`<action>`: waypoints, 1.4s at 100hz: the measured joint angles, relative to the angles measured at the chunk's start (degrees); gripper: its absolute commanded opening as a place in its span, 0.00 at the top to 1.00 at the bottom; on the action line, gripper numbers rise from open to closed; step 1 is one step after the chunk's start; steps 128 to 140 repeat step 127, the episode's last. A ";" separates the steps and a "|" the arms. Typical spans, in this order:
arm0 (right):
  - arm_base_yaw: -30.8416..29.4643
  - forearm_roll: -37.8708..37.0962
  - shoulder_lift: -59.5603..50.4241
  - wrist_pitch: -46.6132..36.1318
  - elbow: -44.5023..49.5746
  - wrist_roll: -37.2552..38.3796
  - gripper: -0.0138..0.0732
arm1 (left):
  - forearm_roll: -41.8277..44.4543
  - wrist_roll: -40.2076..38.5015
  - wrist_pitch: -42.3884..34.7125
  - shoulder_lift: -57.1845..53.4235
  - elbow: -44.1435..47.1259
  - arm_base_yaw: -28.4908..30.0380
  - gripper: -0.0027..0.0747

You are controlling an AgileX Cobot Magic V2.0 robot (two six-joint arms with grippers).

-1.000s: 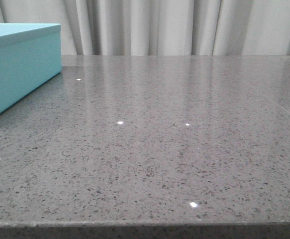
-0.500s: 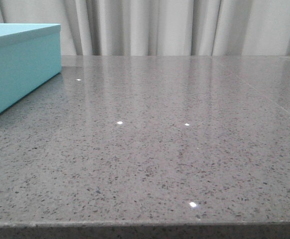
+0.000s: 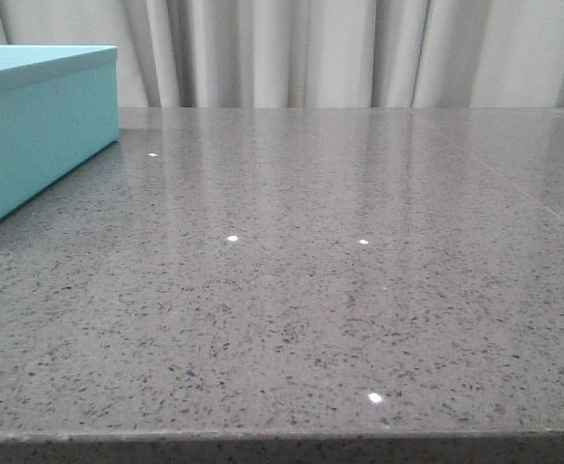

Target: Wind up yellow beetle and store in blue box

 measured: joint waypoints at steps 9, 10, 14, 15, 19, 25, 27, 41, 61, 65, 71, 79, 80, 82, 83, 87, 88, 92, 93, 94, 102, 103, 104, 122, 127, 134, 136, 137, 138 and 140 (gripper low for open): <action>0.00 0.34 -2.49 1.52 0.09 -1.45 0.92 | 0.00 -0.03 0.00 0.00 0.00 0.00 0.99; 0.00 0.34 -2.85 1.59 0.09 -1.45 0.92 | 0.00 -0.03 0.00 0.00 0.00 0.00 0.99; 0.00 0.46 -3.86 2.06 0.12 -1.83 0.92 | 0.00 -0.03 0.00 0.00 0.00 0.00 0.99; 0.00 0.46 -4.02 2.20 0.12 -1.83 0.92 | 0.00 -0.03 0.00 0.00 0.00 0.00 0.99; 0.00 0.55 -4.90 2.47 0.12 -1.92 0.92 | 0.00 -0.03 0.00 0.00 0.00 0.00 0.99; 0.00 0.69 -5.69 3.04 0.12 -2.07 0.92 | 0.00 -0.03 0.00 0.00 0.00 0.00 0.99; 0.00 0.69 -5.91 3.04 0.12 -2.06 0.92 | 0.00 -0.03 0.00 0.00 0.00 0.00 0.99; 0.00 0.80 -6.01 4.26 0.12 -2.18 0.92 | 0.00 -0.03 0.00 0.00 0.00 0.00 0.99; 0.00 0.80 -6.01 5.78 0.12 -2.18 0.92 | 0.00 -0.03 0.00 0.00 0.00 0.00 0.99; 0.00 0.80 -6.01 6.08 0.12 -2.18 0.92 | 0.00 -0.03 0.00 0.00 0.00 0.00 0.99; 0.00 0.80 -6.01 6.30 0.12 -2.18 0.92 | 0.00 -0.03 0.00 0.00 0.00 0.00 0.99; 0.00 0.80 -6.01 6.43 0.12 -2.22 0.92 | 0.00 -0.03 0.00 0.00 0.00 0.00 0.99; 0.00 0.80 -6.01 6.43 0.12 -2.22 0.92 | 0.00 -0.03 0.00 0.00 0.00 0.00 0.99; 0.00 0.80 -6.01 6.43 0.12 -2.22 0.92 | 0.00 -0.03 0.00 0.00 0.00 0.00 0.99; 0.00 0.80 -6.01 6.43 0.12 -2.22 0.92 | 0.00 -0.03 0.00 0.00 0.00 0.00 0.99; 0.00 0.80 -6.01 6.43 0.12 -2.22 0.92 | 0.00 -0.03 0.00 0.00 0.00 0.00 0.99; 0.00 0.80 -6.01 6.43 0.12 -2.22 0.92 | 0.00 -0.03 0.00 0.00 0.00 0.00 0.99; 0.00 0.80 -6.01 6.43 0.12 -2.22 0.92 | 0.00 -0.03 0.00 0.00 0.00 0.00 0.99; 0.00 0.80 -6.01 6.43 0.12 -2.22 0.92 | 0.00 -0.03 0.00 0.00 0.00 0.00 0.99; 0.00 0.80 -6.01 6.43 0.12 -2.22 0.92 | 0.00 -0.03 0.00 0.00 0.00 0.00 0.99; 0.00 0.80 -6.01 6.43 0.12 -2.22 0.92 | 0.00 -0.03 0.00 0.00 0.00 0.00 0.99; 0.00 0.80 -6.01 6.43 0.12 -2.22 0.92 | 0.00 -0.03 0.00 0.00 0.00 0.00 0.99; 0.00 0.80 -6.01 6.43 0.12 -2.22 0.92 | 0.00 -0.03 0.00 0.00 0.00 0.00 0.99; 0.00 0.80 -6.01 6.43 0.12 -2.22 0.92 | 0.00 -0.03 0.00 0.00 0.00 0.00 0.99; 0.00 0.80 -6.01 6.43 0.12 -2.22 0.92 | 0.00 -0.03 0.00 0.00 0.00 0.00 0.99; 0.00 0.80 -6.01 6.43 0.12 -2.22 0.92 | 0.00 -0.03 0.00 0.00 0.00 0.00 0.99; 0.00 0.80 -6.01 6.43 0.12 -2.22 0.92 | 0.00 -0.03 0.00 0.00 0.00 0.00 0.99; 0.00 0.80 -6.01 6.43 0.12 -2.22 0.92 | 0.00 -0.03 0.00 0.00 0.00 0.00 0.99; 0.00 0.80 -6.01 6.43 0.12 -2.22 0.92 | 0.00 -0.03 0.00 0.00 0.00 0.00 0.99; 0.00 0.80 -6.01 6.43 0.12 -2.22 0.92 | 0.00 -0.03 0.00 0.00 0.00 0.00 0.99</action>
